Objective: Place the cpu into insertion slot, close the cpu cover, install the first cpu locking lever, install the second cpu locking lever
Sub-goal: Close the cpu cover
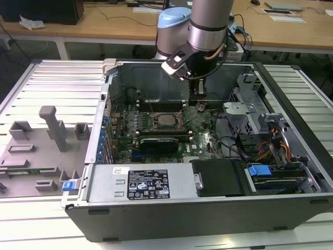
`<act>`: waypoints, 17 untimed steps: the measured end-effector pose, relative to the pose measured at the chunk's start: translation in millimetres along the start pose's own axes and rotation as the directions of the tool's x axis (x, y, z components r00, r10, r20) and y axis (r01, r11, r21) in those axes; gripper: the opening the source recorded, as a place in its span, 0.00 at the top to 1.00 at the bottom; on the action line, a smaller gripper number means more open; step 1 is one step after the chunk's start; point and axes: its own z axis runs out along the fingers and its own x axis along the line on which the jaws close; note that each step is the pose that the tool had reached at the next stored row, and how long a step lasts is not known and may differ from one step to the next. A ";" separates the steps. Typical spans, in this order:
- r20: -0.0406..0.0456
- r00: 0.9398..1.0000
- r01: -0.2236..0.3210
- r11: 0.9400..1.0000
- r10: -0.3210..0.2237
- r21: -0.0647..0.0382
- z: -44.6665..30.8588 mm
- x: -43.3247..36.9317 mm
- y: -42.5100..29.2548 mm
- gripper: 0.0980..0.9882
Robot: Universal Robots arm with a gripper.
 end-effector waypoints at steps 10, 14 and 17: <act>0.000 1.000 0.019 1.000 -0.019 0.003 9.2 0.4 26.0 0.99; 0.000 1.000 0.019 1.000 -0.019 0.003 16.4 0.0 26.3 0.99; 0.000 1.000 0.019 1.000 -0.019 0.003 20.3 -0.1 26.3 0.99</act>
